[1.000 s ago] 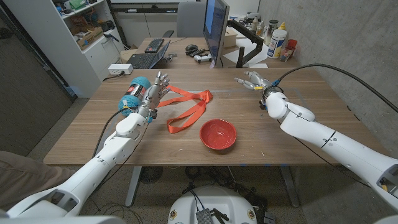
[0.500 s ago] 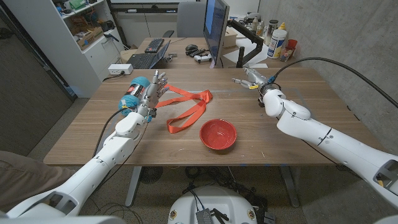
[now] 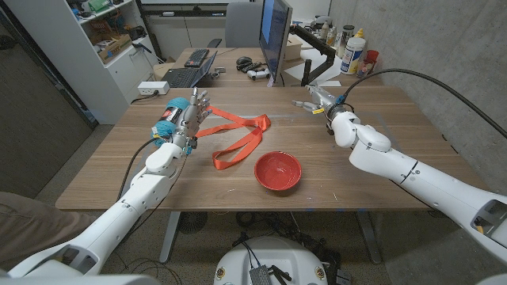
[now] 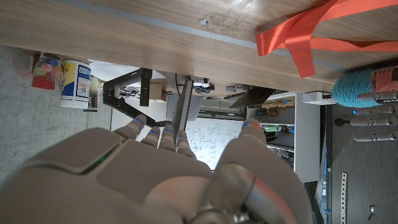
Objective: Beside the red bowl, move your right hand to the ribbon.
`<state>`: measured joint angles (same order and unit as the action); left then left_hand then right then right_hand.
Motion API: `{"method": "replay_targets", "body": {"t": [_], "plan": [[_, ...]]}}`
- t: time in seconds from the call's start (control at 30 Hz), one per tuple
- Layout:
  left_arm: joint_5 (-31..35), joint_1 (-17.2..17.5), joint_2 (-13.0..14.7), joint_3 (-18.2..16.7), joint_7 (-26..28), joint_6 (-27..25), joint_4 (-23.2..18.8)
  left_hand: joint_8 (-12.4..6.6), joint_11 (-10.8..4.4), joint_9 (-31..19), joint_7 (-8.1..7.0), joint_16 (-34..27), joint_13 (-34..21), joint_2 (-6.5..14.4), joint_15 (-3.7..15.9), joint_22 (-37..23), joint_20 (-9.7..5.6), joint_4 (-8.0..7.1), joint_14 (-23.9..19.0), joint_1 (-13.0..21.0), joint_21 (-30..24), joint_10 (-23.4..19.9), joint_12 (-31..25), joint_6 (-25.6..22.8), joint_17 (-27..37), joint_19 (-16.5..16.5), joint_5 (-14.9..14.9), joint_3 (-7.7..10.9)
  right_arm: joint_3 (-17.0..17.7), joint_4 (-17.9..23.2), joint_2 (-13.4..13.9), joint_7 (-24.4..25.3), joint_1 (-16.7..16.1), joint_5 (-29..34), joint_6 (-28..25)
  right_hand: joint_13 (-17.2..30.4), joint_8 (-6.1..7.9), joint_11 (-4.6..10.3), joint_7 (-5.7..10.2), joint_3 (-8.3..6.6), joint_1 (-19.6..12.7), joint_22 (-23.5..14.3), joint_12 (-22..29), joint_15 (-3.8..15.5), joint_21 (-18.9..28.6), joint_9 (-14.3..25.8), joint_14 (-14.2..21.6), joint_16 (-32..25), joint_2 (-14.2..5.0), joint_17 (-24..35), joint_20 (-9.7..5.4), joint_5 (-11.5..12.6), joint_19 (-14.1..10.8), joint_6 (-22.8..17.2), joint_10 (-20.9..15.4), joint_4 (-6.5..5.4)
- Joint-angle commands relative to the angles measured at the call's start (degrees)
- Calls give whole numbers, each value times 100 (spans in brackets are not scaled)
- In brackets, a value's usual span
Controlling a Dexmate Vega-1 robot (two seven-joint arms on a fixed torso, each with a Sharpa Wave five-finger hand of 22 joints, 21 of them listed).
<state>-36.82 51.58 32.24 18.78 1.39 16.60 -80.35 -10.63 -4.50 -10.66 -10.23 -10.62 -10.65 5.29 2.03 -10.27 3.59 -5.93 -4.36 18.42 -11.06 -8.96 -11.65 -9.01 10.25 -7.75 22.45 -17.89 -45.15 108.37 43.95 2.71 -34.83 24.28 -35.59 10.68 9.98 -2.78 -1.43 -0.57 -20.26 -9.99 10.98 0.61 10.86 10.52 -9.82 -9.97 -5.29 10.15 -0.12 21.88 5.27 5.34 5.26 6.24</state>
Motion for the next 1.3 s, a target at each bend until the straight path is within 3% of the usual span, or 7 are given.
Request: {"method": "replay_targets", "body": {"t": [0.03,0.23,0.43,1.3], "plan": [[30,67,5,-39,72,84,-59,-35,-18,-19,-43,-26,-19,-10,77,-7,-16,-34,32,-70,-32,1,15,-9,25,-5,-9,-9,-175,-117,-107,-324,153,370,143,8,33,-3,-44,3,-51,-13,16,-41,18,25,-197,-24,-2,-2,33,61,4,51,45,46],[55,108,27,-64,133,90,-94,-31,-20,-18,-54,-21,-18,-22,82,-6,-27,-43,43,-91,-28,11,19,6,24,4,-6,-19,-237,-189,-182,-452,194,501,193,7,49,-26,-63,3,-68,-13,19,-60,18,25,-208,-23,1,-2,32,83,5,42,58,55],[117,93,34,-34,112,124,-61,-30,-31,-16,-70,-18,-16,-42,72,-6,80,-57,55,-124,-25,21,22,19,21,14,1,-33,-252,-192,-223,-548,187,602,161,7,69,-46,-101,3,-91,-13,25,-69,18,25,-214,-24,4,-3,32,116,5,26,73,67],[339,3,1,-53,261,321,83,-29,-23,-13,-77,-4,-11,-77,40,-4,61,-70,104,-166,-17,41,28,50,14,41,26,-46,-457,-453,-466,-905,386,1028,382,5,92,-62,-162,-5,-179,-14,45,-69,13,27,-219,-29,5,-5,33,234,30,43,104,108]]}}
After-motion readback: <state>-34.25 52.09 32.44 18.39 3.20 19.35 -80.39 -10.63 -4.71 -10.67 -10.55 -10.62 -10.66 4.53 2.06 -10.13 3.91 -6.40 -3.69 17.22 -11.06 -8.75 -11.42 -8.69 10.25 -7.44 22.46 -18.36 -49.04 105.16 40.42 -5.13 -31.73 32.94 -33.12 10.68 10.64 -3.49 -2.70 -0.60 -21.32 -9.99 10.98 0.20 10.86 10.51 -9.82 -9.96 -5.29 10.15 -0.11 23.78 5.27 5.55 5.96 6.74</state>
